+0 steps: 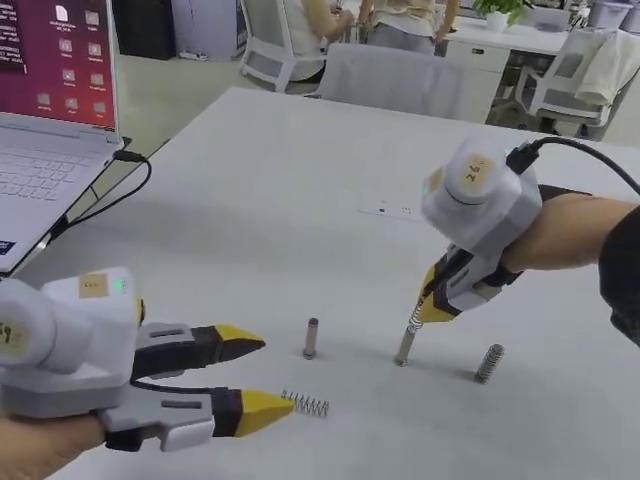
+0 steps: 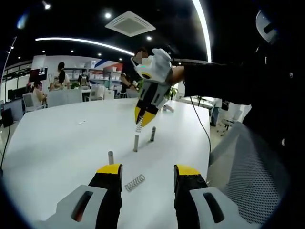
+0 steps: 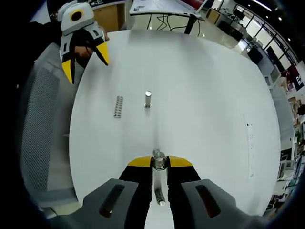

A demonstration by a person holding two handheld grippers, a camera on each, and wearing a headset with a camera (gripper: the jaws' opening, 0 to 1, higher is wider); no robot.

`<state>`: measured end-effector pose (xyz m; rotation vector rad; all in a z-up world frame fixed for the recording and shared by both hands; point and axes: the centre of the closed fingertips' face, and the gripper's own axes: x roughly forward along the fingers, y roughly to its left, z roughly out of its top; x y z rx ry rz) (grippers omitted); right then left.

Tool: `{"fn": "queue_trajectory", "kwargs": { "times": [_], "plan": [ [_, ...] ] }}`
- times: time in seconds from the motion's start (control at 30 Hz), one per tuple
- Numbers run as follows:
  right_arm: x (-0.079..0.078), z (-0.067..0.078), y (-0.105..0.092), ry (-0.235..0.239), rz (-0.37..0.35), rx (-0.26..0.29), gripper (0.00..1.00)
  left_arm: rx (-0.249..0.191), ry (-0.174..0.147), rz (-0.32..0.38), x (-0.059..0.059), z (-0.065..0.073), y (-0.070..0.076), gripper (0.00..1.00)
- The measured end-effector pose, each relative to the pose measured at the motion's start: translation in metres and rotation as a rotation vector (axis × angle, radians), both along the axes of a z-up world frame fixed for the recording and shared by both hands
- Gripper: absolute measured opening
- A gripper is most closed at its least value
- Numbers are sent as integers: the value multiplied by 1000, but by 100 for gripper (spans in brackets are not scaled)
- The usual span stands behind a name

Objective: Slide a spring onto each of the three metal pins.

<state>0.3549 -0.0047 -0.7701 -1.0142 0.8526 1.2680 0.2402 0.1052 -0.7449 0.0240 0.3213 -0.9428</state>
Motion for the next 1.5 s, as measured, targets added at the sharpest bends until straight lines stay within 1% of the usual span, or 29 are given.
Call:
{"fn": "queue_trajectory", "kwargs": {
  "times": [0.57,0.93,1.27,1.5],
  "plan": [
    [4,-14,1,30,-9,-7,8,-4,7,7,1,-2,3,36],
    [8,-30,3,46,-19,-11,8,-2,10,9,1,-3,5,35],
    [4,-47,7,65,-36,-10,9,-3,12,12,1,-4,7,35],
    [3,-58,7,67,-50,-6,9,-3,14,12,1,-5,7,35]
  ]
}}
